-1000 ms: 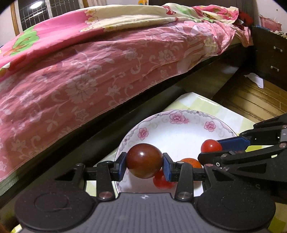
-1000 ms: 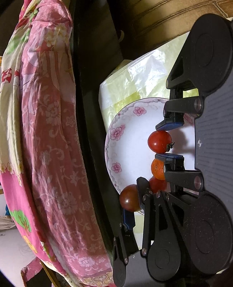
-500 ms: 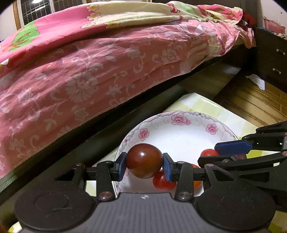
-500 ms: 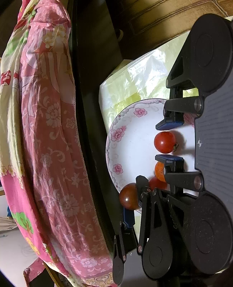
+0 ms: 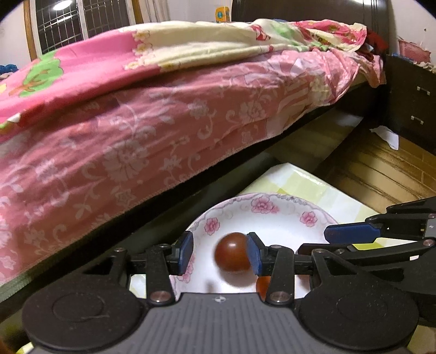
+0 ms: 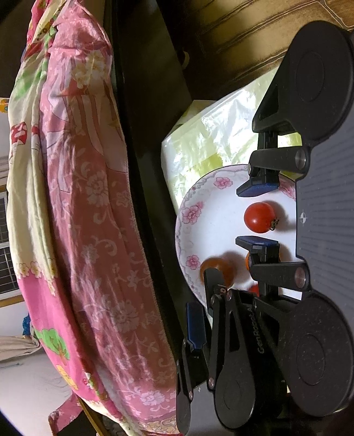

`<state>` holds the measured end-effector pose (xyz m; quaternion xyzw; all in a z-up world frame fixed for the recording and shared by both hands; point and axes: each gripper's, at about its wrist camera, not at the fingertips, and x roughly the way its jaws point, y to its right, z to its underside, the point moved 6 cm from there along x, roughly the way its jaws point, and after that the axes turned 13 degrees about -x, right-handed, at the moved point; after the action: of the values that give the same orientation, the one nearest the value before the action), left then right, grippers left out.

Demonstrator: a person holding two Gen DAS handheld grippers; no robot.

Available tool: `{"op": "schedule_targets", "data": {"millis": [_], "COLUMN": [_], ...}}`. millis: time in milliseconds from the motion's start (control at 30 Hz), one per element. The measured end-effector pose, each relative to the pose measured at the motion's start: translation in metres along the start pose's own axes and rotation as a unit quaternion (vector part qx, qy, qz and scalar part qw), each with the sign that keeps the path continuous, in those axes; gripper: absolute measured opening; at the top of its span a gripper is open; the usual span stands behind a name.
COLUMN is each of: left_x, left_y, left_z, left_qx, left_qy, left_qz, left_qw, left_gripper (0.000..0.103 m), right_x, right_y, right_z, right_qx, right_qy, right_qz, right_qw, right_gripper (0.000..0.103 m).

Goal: Organize fruits
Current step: 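Open both tools to release the two tomatoes into the plate, then lift both open tools away from the plate toward the loose fruit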

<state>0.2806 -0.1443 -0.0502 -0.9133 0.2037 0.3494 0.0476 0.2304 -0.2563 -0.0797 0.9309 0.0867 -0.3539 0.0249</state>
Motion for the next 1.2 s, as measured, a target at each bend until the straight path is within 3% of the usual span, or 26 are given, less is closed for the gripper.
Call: {"op": "schedule_targets", "data": {"millis": [233, 433, 767, 967, 1200], "left_x": [-0.029, -0.064, -0.114, -0.137, -0.131], "left_y": [-0.005, -0.012, -0.019, -0.014, -0.018], "left_z": [0.001, 0.021, 0.060, 0.078, 0.096], "left_qx": [-0.005, -0.010, -0.027, -0.030, -0.071], "left_qy": [0.008, 0.007, -0.013, -0.026, -0.042], "left_qz": [0.002, 0.006, 0.007, 0.005, 0.004], "left_qw": [1.0000, 0.9999, 0.9995, 0.9992, 0.9966], "left_gripper": [0.051, 0.052, 0.052, 0.053, 0.054], "right_x": [-0.017, -0.039, -0.074, -0.094, -0.085], "right_y": [-0.010, -0.027, -0.066, -0.082, -0.090], "right_z": [-0.003, 0.000, 0.034, 0.050, 0.061], "right_qx": [-0.005, -0.017, -0.041, -0.065, -0.107], "right_qy": [0.011, 0.013, -0.012, -0.029, -0.041], "right_qz": [-0.002, -0.006, -0.014, 0.004, 0.001], "right_qw": [1.000, 1.000, 0.999, 0.997, 0.993], "right_gripper": [0.033, 0.033, 0.033, 0.033, 0.033]}}
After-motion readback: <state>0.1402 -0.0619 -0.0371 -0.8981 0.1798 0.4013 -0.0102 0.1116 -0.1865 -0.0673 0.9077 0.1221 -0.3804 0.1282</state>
